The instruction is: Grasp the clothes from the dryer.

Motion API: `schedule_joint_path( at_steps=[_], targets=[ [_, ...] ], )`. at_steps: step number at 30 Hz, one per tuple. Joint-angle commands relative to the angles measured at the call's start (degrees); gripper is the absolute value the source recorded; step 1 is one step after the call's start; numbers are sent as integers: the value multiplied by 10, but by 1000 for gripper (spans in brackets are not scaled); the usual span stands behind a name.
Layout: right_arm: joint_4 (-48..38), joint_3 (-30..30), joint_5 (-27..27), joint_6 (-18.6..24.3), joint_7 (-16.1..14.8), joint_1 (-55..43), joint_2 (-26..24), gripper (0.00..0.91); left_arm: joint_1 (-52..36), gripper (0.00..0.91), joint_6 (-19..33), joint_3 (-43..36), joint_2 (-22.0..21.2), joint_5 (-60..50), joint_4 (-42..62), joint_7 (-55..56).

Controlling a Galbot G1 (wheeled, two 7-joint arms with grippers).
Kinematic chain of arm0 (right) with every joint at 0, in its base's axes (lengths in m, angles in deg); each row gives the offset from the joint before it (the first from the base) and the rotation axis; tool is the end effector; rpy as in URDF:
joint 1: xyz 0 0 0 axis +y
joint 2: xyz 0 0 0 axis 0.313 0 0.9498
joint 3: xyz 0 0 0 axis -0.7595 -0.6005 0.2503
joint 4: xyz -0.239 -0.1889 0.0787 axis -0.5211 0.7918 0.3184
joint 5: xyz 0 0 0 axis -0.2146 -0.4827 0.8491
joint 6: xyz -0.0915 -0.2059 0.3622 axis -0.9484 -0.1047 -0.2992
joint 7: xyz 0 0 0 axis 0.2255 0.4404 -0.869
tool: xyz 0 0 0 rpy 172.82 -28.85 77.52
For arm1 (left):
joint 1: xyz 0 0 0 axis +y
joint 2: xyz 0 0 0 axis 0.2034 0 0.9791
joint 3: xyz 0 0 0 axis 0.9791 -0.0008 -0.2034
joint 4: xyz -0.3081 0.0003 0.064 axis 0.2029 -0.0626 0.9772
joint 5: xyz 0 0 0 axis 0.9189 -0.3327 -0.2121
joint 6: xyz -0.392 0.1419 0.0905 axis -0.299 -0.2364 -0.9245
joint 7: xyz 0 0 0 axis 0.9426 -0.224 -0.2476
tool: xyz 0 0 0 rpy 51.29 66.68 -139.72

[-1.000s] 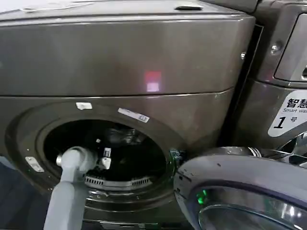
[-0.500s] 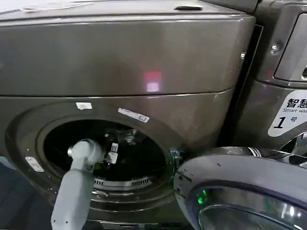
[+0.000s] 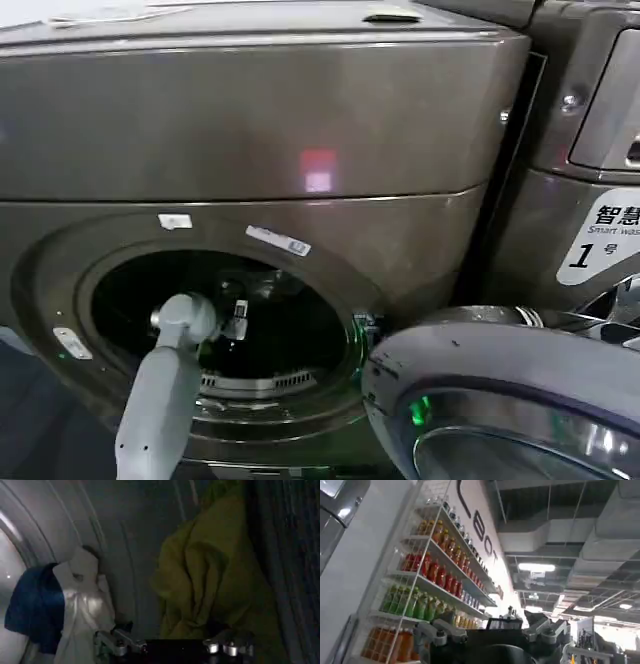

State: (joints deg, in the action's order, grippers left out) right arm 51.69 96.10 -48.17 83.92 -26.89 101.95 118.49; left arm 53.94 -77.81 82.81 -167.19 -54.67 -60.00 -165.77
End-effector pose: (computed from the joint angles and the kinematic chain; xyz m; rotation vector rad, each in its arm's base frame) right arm -0.0100 -0.4819 -0.0451 1.6360 2.3313 -0.6149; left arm 0.5417 0.0611 -0.1821 -1.0930 -1.5388 -1.6036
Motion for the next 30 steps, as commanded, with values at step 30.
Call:
schedule_joint_path(
  at_steps=[30],
  targets=[
    [29, -15, -8, -33, 22, -4, 9, 907, -67, 0, -177, -41, -35, 275, 23, 391]
  ],
)
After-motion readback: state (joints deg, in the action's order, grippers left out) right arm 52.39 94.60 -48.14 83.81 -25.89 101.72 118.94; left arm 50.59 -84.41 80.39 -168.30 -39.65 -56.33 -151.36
